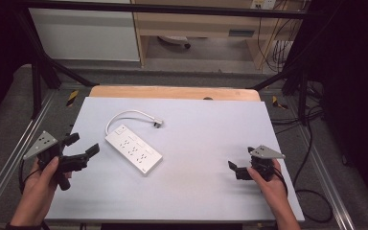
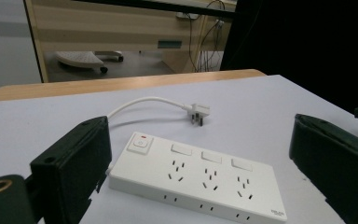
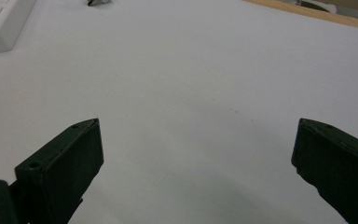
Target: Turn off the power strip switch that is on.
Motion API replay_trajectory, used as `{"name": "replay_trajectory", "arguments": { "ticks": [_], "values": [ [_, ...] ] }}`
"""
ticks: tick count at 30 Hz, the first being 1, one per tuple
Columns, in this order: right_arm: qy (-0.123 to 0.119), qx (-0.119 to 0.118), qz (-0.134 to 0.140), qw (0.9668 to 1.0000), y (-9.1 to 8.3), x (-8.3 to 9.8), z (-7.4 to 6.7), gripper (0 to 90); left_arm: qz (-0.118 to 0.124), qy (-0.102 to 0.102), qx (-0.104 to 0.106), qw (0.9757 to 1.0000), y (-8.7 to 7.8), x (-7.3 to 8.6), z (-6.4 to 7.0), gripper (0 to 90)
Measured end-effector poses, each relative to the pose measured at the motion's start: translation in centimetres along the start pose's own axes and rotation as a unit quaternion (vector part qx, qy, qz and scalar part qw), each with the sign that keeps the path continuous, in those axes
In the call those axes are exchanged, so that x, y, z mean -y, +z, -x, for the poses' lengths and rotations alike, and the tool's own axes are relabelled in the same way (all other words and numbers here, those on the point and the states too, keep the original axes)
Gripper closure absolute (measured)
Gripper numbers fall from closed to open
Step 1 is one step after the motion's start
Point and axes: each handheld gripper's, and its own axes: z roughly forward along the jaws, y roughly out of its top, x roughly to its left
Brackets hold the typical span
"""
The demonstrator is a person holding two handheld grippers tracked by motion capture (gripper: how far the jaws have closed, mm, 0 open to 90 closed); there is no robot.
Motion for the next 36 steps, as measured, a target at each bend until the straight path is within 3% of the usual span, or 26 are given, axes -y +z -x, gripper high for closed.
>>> {"name": "replay_trajectory", "arguments": {
  "ticks": [16,22,31,36],
  "values": [
    [0.002,-0.002,-0.001,1.0000,0.1,0.0,0.0,2.4,0.006,-0.007,-0.010,0.9999,-1.6,1.5,-0.5,5.6],
    [0.001,-0.001,-0.003,1.0000,0.2,0.0,-0.1,2.5,-0.004,-0.003,-0.011,0.9999,-1.6,2.1,-0.5,5.7],
    [-0.002,0.000,-0.006,1.0000,0.3,0.0,-0.1,2.4,-0.035,0.002,-0.003,0.9994,-0.6,3.9,0.0,5.9],
    [-0.002,0.004,-0.011,0.9999,0.4,0.1,-0.2,2.5,-0.070,0.017,0.003,0.9974,0.4,5.0,0.5,6.2]
  ]
}}
